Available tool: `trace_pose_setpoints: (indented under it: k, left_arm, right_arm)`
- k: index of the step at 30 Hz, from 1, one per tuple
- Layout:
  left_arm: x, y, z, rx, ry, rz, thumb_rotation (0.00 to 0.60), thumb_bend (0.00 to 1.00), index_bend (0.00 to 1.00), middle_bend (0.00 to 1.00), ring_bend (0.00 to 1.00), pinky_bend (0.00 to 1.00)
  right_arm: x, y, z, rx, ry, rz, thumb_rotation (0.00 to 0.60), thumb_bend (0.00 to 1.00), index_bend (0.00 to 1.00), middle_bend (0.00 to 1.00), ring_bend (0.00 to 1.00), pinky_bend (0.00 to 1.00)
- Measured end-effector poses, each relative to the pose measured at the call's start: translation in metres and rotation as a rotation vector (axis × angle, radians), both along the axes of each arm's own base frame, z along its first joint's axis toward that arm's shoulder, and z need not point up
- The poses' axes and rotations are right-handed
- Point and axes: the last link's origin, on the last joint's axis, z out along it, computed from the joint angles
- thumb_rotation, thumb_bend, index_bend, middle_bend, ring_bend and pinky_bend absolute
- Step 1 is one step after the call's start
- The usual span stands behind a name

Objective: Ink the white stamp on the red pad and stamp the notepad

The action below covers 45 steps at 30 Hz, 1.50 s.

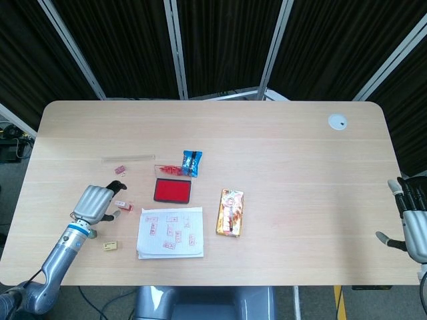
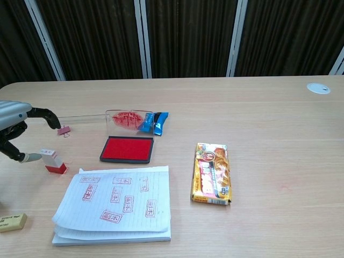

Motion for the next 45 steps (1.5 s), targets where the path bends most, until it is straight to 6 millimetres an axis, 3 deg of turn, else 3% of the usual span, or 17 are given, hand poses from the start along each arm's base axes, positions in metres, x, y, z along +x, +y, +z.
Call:
trace_pose_setpoints:
  k: [10,35,45]
  left_arm:
    - [-0.008,0.006,-0.013,-0.029,-0.003,0.016,0.6,0.23,0.38,0.38,0.82,0.88]
    - [-0.014,0.012,-0.025,-0.033,0.034,0.013,0.6,0.31,0.47,0.46,0.82,0.88]
    - [-0.014,0.012,-0.027,-0.037,0.042,0.019,0.6,0.37,0.55,0.52,0.82,0.88]
  right_arm:
    - [-0.003,0.002,0.003,-0.008,0.0,-0.01,0.6,0.0,0.0,0.0,0.0,0.0]
    - [-0.008,-0.001,0.0,0.002,0.007,-0.034,0.6,0.0,0.0,0.0,0.0,0.0]
    - [-0.009,-0.001,0.0,0.002,0.009,-0.037,0.6,0.0,0.0,0.0,0.0,0.0]
